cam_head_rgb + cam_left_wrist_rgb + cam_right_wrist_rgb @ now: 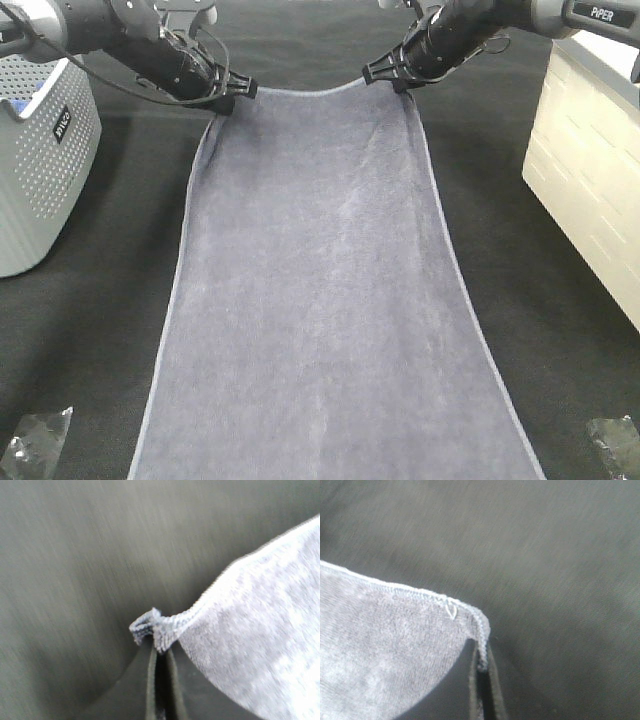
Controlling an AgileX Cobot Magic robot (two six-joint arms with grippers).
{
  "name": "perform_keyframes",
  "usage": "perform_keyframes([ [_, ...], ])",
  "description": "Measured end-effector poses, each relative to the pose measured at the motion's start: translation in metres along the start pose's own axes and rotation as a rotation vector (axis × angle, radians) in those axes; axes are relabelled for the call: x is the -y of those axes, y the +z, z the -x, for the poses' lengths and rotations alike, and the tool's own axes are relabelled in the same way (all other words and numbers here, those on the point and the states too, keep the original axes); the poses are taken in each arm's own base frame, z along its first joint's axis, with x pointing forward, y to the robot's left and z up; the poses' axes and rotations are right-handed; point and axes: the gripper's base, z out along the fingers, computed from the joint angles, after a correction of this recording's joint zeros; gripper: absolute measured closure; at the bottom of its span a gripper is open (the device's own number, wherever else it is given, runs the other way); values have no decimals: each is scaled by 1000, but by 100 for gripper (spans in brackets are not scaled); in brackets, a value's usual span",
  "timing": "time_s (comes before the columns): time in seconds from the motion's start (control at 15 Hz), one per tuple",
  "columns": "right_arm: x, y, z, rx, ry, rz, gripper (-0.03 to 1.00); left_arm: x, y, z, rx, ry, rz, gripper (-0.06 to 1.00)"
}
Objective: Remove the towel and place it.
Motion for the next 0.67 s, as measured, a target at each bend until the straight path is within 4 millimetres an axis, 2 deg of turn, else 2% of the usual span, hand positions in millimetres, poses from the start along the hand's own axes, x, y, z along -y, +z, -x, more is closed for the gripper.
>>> perform_keyframes([
  [0.47,7,-2,15,166,-45,-78,95,-6,-2,19,212,64,72,93],
  [0.67,8,-1,18,208,-47,-91,95,-9,8,14,225,86,85,93],
])
